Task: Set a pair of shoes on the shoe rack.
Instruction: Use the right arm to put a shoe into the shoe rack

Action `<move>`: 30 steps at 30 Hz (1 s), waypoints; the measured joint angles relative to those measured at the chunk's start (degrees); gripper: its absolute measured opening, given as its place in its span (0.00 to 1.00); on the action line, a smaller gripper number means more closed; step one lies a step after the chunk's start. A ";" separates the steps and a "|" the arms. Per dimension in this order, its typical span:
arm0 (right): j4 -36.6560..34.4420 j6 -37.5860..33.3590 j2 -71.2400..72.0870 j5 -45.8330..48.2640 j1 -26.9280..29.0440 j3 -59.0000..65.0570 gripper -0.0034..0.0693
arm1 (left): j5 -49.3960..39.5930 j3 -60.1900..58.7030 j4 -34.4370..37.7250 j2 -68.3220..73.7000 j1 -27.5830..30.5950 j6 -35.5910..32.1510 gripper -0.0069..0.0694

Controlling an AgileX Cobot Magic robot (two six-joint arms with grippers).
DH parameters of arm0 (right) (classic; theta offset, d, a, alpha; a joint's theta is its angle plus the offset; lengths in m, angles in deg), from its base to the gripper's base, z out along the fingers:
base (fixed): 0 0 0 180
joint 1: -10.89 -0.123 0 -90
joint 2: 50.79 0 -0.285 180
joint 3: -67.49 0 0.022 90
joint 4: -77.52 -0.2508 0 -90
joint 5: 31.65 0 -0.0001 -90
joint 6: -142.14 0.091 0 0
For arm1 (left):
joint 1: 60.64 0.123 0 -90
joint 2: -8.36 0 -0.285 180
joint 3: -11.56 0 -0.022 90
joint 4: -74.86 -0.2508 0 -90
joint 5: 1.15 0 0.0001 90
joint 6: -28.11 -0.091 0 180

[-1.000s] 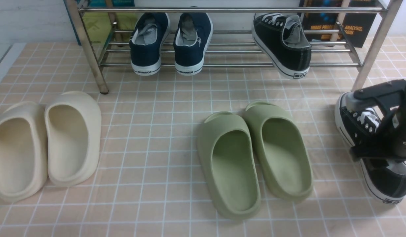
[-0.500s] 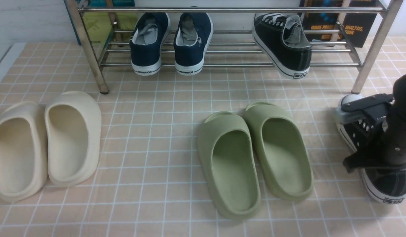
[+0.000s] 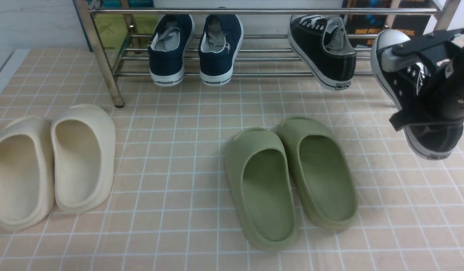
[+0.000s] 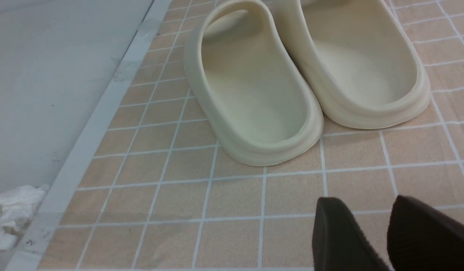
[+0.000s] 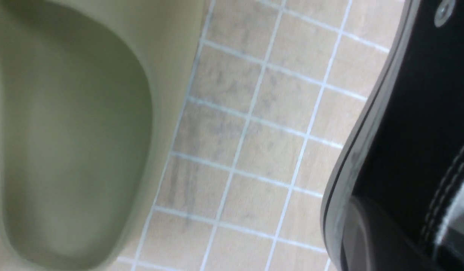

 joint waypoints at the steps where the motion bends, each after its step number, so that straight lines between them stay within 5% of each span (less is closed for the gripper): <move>1: 0.32 0.00 -0.96 0.07 0.00 -1.17 0.05 | 0.00 0.00 0.00 0.00 0.00 0.00 0.40; 24: 4.80 -5.84 -32.09 4.72 0.00 -39.31 0.05 | 0.00 0.00 0.00 0.00 0.00 0.00 0.40; 30: -0.98 -8.88 -36.00 8.38 0.18 -48.47 0.05 | 0.00 0.00 0.00 0.00 0.00 0.00 0.40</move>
